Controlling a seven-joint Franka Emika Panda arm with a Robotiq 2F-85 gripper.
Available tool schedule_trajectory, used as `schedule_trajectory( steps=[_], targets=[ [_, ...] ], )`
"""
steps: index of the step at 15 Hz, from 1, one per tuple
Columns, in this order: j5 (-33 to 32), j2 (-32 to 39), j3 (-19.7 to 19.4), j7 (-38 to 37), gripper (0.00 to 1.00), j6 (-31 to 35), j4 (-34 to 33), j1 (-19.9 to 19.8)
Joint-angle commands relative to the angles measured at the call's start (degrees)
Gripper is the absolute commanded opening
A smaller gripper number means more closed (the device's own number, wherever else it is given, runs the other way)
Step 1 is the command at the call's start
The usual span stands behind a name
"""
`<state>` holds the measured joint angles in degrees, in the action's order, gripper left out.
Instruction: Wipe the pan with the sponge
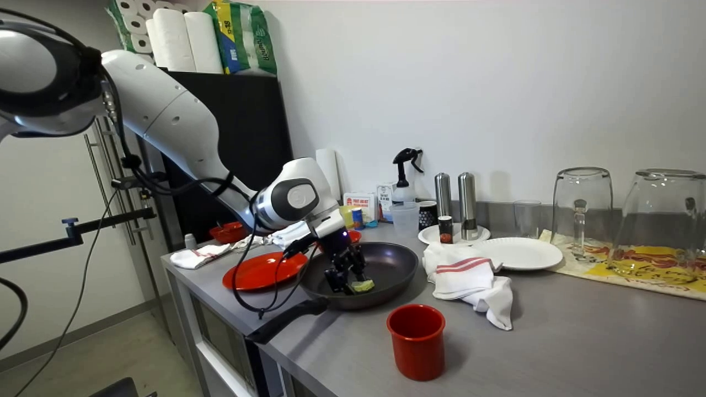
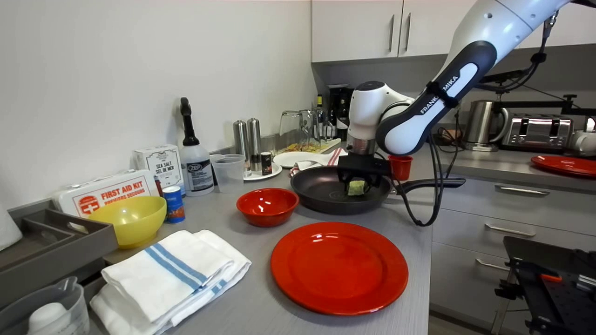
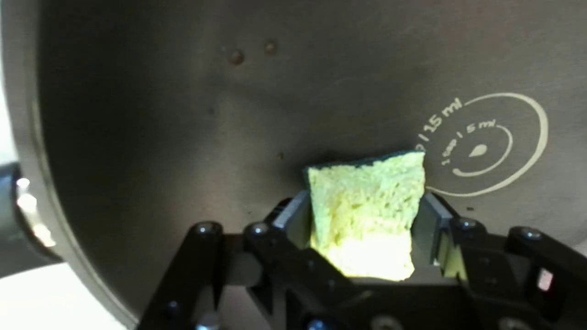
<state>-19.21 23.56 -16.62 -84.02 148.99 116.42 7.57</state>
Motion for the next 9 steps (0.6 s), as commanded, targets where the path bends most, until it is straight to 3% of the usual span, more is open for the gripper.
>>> schedule_trajectory(
  steps=[1, 4, 9],
  targets=[
    [0.2, -1.0, 0.9, 0.6, 0.28, -1.0, 3.2, -0.8],
    [4.5, -1.1, 4.6, 4.2, 0.28, 0.6, 3.1, -2.5],
    [22.3, -1.4, 15.8, 20.4, 0.28, 0.4, 0.5, -7.0]
  ],
)
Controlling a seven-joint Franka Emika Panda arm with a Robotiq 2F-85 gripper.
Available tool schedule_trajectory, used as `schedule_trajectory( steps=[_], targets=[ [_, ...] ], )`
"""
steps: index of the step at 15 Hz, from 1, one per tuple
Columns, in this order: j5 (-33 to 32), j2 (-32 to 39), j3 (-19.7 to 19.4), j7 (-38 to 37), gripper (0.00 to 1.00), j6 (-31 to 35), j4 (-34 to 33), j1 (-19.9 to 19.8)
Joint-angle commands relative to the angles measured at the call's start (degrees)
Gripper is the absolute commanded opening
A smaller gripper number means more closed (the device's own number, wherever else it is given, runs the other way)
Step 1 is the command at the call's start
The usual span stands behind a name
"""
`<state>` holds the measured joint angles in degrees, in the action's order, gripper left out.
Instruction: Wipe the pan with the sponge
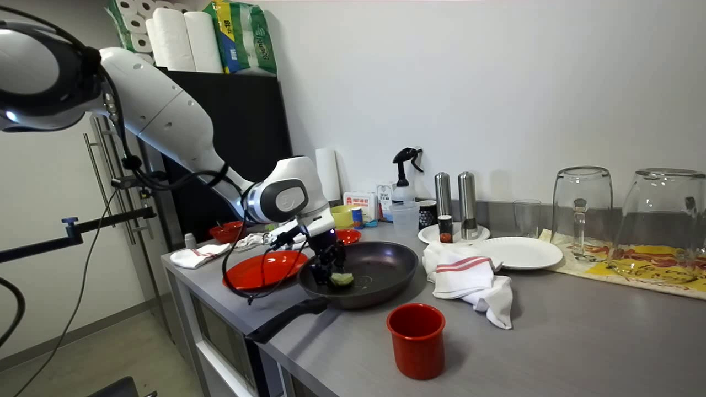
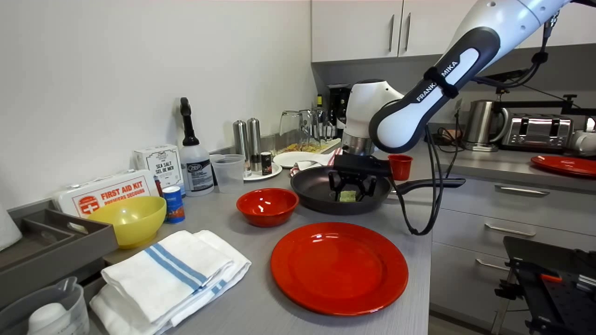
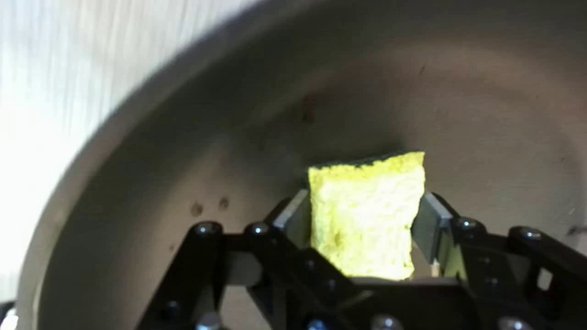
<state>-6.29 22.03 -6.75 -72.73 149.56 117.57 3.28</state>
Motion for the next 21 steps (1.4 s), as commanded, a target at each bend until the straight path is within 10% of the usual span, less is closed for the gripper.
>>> schedule_trajectory(
  steps=[1, 9, 21],
  targets=[
    [12.9, 0.3, 7.6, 12.5, 0.28, -0.9, -1.2, -3.4],
    [22.3, 1.9, 6.0, 20.5, 0.28, -4.7, -4.7, -4.5],
    [8.1, 6.8, -7.1, 8.2, 0.28, 0.1, -7.7, 0.7]
  ],
)
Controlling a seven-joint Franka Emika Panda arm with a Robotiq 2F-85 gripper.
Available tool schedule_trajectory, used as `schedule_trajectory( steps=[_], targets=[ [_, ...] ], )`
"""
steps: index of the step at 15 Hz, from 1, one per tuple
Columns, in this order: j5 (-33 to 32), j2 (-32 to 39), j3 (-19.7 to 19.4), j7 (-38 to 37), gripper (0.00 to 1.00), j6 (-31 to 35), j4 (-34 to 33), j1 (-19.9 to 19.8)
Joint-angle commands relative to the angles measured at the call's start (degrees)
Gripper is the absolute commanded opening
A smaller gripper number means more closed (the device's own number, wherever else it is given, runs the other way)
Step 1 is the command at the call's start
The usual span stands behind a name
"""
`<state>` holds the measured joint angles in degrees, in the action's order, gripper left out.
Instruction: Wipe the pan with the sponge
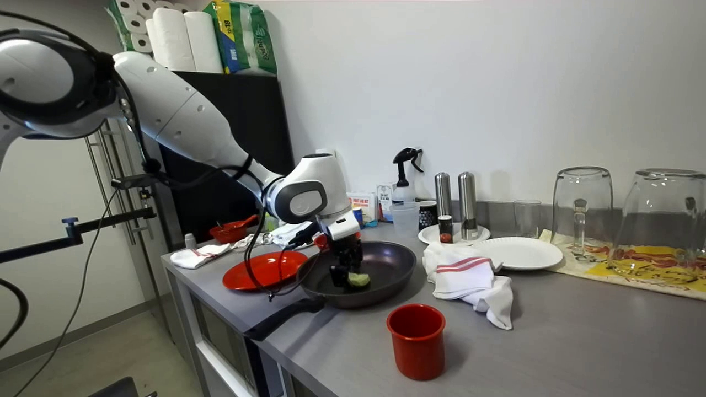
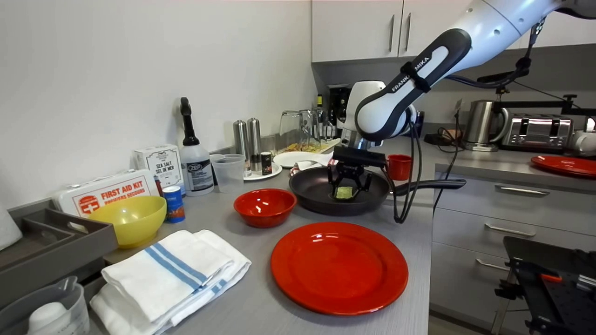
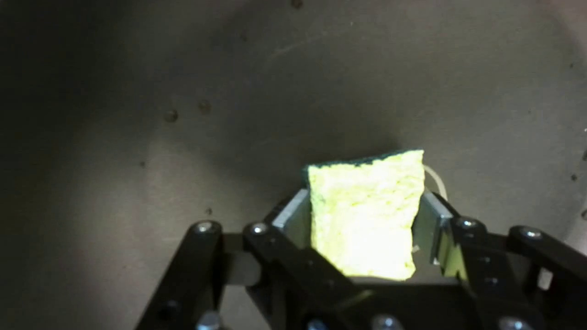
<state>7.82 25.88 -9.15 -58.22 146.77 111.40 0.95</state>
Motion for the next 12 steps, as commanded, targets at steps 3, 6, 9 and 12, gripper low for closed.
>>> schedule_trajectory(
  steps=[3, 6, 9, 12],
  targets=[
    [-13.9, 4.1, -10.3, -14.4, 0.28, 5.6, -1.9, 6.4],
    [-18.2, 5.1, -13.1, -19.9, 0.28, 5.1, -2.7, 8.1],
    [-17.0, 4.8, -10.4, -19.5, 0.28, 2.8, -3.2, 6.4],
    [-8.5, 3.9, -2.4, -11.6, 0.28, -0.4, -4.4, 0.3]
  ],
)
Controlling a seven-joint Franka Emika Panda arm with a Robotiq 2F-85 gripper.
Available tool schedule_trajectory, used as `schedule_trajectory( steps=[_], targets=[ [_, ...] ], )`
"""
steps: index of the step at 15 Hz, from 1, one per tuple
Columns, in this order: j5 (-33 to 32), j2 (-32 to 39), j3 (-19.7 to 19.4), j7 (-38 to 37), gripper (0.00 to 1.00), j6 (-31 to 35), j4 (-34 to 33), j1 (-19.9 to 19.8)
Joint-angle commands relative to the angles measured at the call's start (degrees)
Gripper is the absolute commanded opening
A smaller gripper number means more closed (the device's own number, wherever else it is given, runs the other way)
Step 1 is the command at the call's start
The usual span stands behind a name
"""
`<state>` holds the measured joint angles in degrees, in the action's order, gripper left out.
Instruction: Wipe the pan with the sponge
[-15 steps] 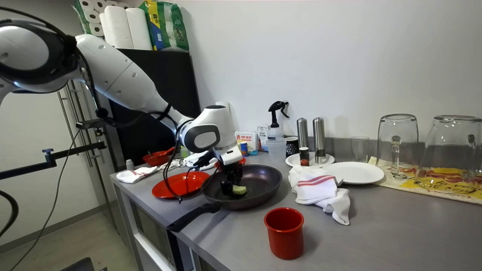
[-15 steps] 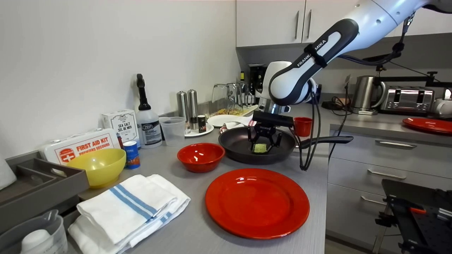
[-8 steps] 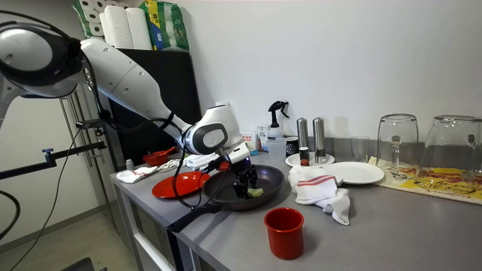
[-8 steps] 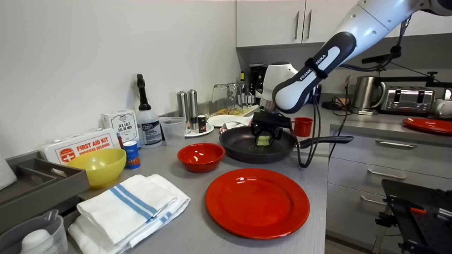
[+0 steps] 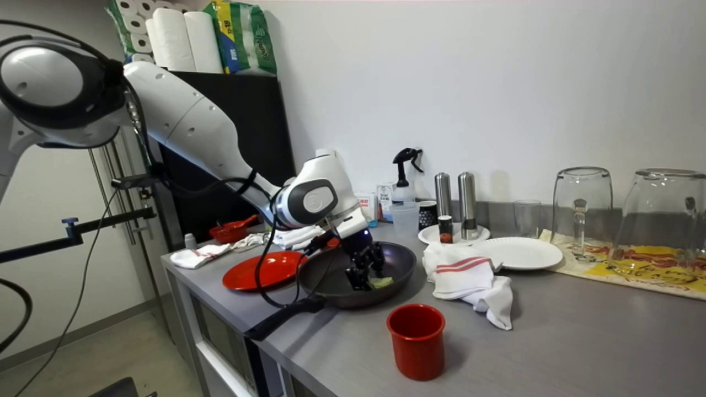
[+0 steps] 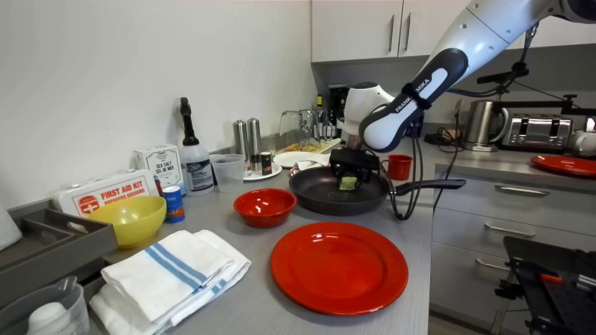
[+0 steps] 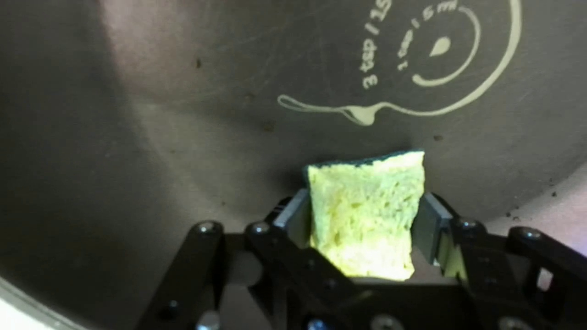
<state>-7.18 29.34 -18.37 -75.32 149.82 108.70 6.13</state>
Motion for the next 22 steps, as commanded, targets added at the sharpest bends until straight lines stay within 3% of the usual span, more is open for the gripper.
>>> schedule_trajectory(
  steps=[1, 3, 7, 9, 13, 18, 22],
  targets=[
    [8.9, 0.6, 8.5, 7.2, 0.28, -4.3, -2.4, -6.1],
    [13.5, 1.0, 11.3, 10.5, 0.28, -6.4, -3.9, -8.2],
    [18.2, 1.6, 13.0, 13.3, 0.28, -10.0, -5.8, -9.9],
    [24.4, 1.5, 16.3, 18.7, 0.28, -13.6, -6.9, -13.1],
    [34.3, 2.5, 18.8, 26.1, 0.28, -22.2, -9.6, -16.4],
    [39.8, 4.4, 17.7, 28.9, 0.28, -30.7, -12.4, -17.0],
    [34.7, 4.4, 13.8, 24.0, 0.28, -26.7, -11.9, -13.5]
  ],
)
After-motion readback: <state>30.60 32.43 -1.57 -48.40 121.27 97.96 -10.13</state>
